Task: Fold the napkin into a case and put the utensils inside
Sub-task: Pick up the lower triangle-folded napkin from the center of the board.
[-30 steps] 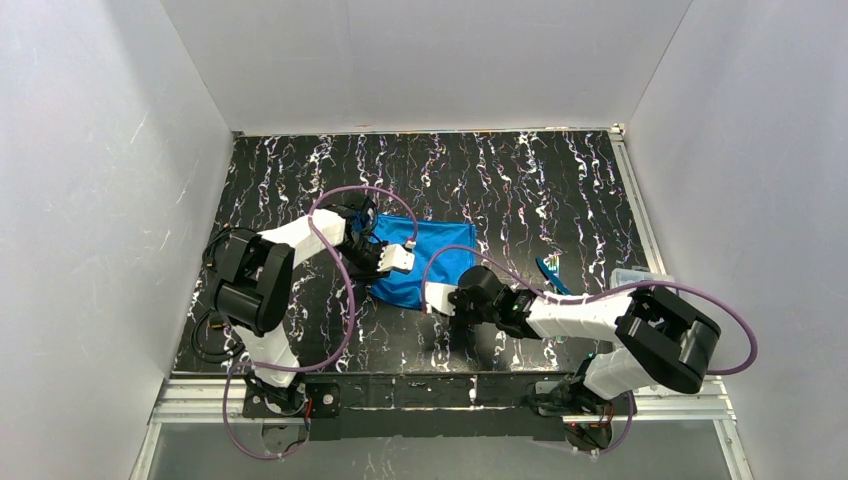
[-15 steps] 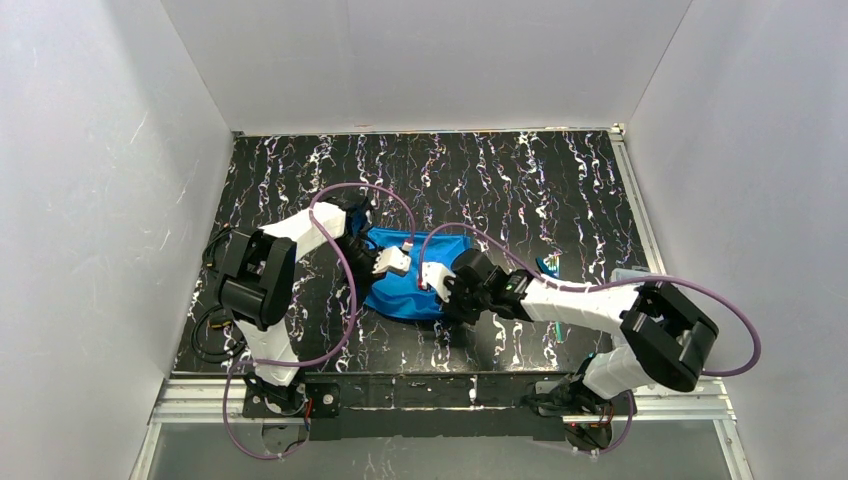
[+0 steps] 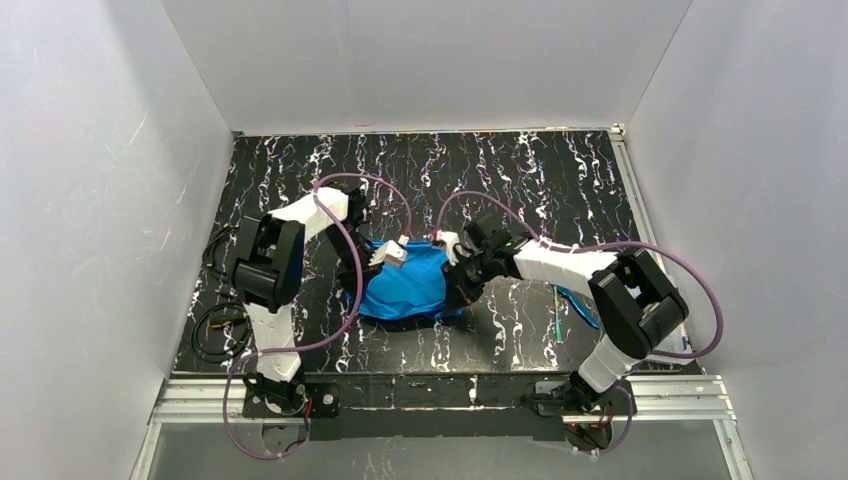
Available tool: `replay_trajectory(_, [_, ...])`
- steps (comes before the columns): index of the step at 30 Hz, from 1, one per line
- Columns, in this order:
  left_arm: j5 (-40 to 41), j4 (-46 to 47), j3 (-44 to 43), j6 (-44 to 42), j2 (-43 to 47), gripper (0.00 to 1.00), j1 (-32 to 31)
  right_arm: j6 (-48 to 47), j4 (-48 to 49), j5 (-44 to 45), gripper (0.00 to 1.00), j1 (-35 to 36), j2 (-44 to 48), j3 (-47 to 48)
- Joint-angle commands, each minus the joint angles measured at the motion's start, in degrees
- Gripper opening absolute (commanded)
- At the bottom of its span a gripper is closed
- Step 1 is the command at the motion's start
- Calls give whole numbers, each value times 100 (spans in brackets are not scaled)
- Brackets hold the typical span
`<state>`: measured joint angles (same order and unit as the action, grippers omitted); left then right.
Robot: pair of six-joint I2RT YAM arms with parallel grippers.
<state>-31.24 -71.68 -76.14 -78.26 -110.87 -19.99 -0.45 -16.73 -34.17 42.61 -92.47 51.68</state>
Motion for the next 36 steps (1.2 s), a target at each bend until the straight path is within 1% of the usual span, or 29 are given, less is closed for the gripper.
replay_trajectory(1, [-111,-505,-167,-25,-165,0,156,720,295,-1355,1,-614,-16,111])
replay_trajectory(4, [-115,-521,-245,64,-275,5,219,1134,700,-1705,1,-886,-163,24])
replay_trajectory(8, [-172,-427,-416,286,-315,19,269,1545,798,-1950,1,-972,-644,129])
replay_trajectory(9, [-196,-354,-441,364,-284,26,291,1639,849,-1973,1,-969,-711,144])
replay_trajectory(10, [-229,-252,-459,463,-236,35,319,1701,880,-1936,1,-973,-749,158])
replay_trajectory(11, [-271,-149,-456,525,-140,70,362,1732,890,-1914,1,-978,-779,183])
replay_trajectory(12, [-299,-62,-462,557,-32,95,404,1739,880,-1875,1,-987,-799,203])
replay_trajectory(13, [-324,8,-470,574,81,98,447,1759,861,-1828,1,-1008,-817,224])
replay_trajectory(16, [-343,87,-558,588,391,98,558,1866,891,-1796,1,-1191,-898,242])
replay_trajectory(19, [-387,-100,-778,563,575,98,605,1982,947,-1807,1,-1306,-956,303])
replay_trajectory(22, [-640,-66,-798,674,796,98,560,2147,1002,-1781,1,-1359,-1080,393])
replay_trajectory(24, [-661,283,-645,1025,948,98,324,2186,949,-1825,1,-1379,-1221,469])
replay_trajectory(29, [-607,1417,96,2009,1326,98,-286,2073,628,-1796,1,-1424,-1415,649])
replay_trajectory(33, [-284,2018,417,2740,1282,98,-687,2226,660,-1818,1,-1492,-1485,685])
replay_trajectory(36, [-133,2391,603,3200,1313,98,-813,2328,671,-1823,1,-1555,-1488,687])
